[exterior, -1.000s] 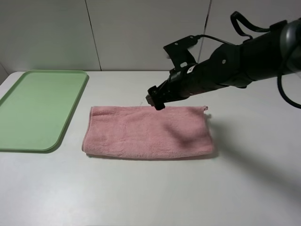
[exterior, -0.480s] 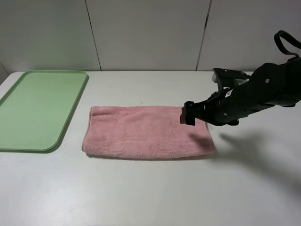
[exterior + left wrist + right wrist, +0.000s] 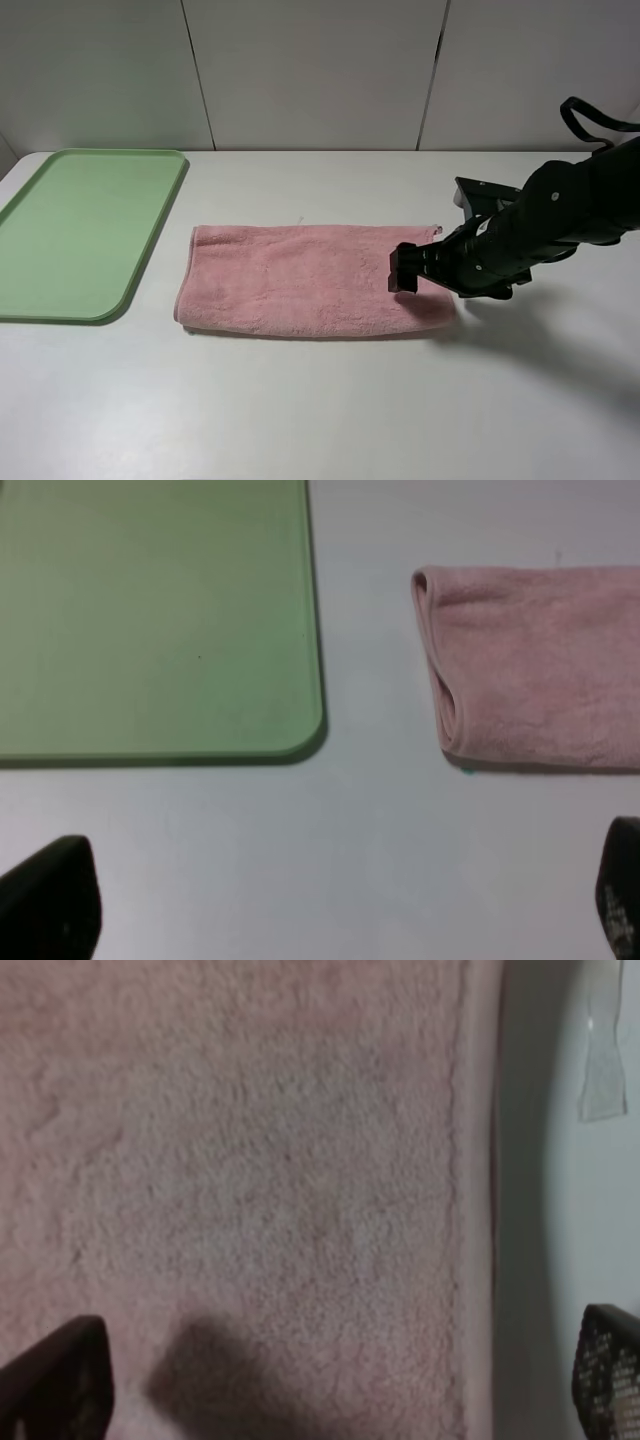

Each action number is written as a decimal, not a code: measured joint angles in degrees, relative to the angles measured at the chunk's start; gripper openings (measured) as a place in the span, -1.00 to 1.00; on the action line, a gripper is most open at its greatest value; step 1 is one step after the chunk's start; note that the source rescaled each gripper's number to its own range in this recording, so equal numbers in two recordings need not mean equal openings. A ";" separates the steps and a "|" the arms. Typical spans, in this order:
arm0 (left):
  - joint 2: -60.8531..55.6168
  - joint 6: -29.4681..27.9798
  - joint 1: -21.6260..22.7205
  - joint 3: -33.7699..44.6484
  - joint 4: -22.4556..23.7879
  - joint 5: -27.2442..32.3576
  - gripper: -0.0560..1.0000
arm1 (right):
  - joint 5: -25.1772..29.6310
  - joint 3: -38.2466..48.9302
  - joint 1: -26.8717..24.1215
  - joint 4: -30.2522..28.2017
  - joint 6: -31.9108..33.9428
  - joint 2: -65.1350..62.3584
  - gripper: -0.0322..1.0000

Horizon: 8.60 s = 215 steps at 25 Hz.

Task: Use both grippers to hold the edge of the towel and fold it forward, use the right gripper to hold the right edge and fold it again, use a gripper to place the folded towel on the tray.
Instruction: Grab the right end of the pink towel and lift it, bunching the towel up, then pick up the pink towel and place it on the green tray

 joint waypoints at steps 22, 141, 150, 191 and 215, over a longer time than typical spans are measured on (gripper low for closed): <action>0.00 0.00 0.00 0.00 0.00 0.00 1.00 | -7.35 -0.57 -0.21 -0.47 -0.42 7.26 0.27; 0.00 0.00 0.00 0.00 0.00 0.00 1.00 | 8.70 -13.10 17.27 -1.15 10.16 2.70 -0.84; 0.00 0.00 0.00 0.00 0.00 0.00 1.00 | 6.80 -13.10 17.27 -1.27 9.92 2.70 0.69; 0.00 0.00 0.00 0.00 0.00 0.00 1.00 | 22.30 -14.63 20.87 -16.21 9.93 -19.75 1.00; 0.00 0.00 0.00 0.00 0.00 0.00 1.00 | 59.03 -12.73 6.04 -42.41 15.85 -50.33 1.00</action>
